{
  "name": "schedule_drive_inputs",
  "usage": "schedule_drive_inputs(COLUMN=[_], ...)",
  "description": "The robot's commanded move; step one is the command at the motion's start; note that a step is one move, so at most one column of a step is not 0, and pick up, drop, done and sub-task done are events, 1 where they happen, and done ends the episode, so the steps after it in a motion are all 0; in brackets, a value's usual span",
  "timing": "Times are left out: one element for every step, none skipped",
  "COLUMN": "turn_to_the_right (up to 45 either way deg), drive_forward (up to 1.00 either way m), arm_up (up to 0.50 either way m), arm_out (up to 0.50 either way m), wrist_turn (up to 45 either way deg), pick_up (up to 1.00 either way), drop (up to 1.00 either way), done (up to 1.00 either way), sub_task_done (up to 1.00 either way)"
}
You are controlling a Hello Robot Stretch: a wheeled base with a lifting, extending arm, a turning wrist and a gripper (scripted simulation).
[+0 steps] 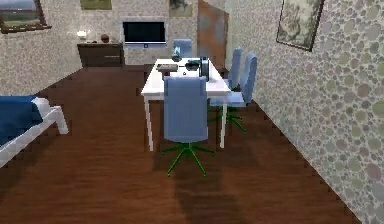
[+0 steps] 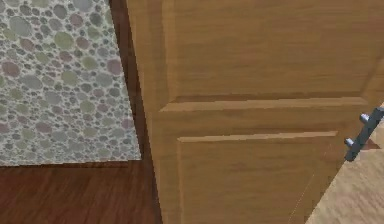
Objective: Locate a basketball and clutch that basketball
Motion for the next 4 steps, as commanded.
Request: schedule_drive_inputs(turn_to_the_right=[0.0,-27.0,0.0,0.0], drive_forward=[0.15,0.0,1.0,0.85], arm_up=[0.0,0.0,0.0,0.0], arm_out=[0.0,0.0,0.0,0.0], wrist_turn=[0.0,0.0,0.0,0.0], pick_up=[0.0,0.0,0.0,0.0], drop=[0.0,0.0,0.0,0.0], done=[0.0,0.0,0.0,0.0], sub_task_done=[0.0,0.0,0.0,0.0])
